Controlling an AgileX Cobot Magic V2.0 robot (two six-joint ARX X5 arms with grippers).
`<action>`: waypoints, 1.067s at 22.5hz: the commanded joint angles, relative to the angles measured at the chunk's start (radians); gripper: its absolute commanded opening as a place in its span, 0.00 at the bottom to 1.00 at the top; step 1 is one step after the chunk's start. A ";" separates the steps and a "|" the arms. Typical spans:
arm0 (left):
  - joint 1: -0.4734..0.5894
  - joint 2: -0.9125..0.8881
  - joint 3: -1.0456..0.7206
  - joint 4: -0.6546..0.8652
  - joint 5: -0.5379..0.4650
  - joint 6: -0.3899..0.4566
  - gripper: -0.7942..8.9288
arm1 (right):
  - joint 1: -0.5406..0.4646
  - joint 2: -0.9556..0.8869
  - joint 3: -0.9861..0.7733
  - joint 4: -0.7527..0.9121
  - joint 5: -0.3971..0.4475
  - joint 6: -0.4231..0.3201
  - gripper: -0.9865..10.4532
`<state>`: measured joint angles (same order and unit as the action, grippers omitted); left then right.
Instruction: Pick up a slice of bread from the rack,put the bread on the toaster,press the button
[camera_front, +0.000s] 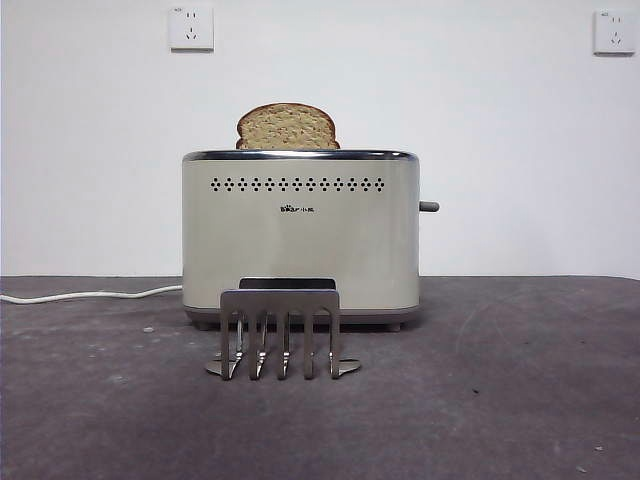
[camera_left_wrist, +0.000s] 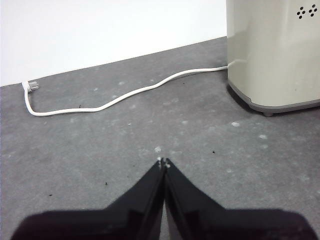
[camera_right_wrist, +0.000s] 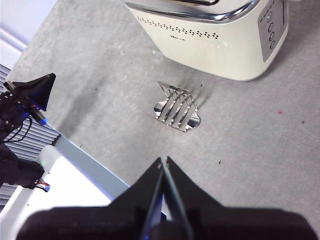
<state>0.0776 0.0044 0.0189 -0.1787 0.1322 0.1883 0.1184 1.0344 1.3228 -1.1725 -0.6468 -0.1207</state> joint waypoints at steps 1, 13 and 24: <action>0.003 -0.002 -0.014 0.003 0.000 -0.013 0.08 | 0.000 -0.001 -0.007 0.005 -0.001 -0.008 0.09; 0.003 -0.002 -0.014 0.003 0.000 -0.013 0.08 | -0.053 -0.480 -0.500 0.728 0.216 0.013 0.09; 0.003 -0.002 -0.014 0.003 0.000 -0.013 0.08 | -0.074 -0.848 -1.114 1.082 0.510 0.131 0.09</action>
<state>0.0776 0.0044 0.0189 -0.1783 0.1322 0.1818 0.0452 0.2043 0.2363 -0.1078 -0.1471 -0.0074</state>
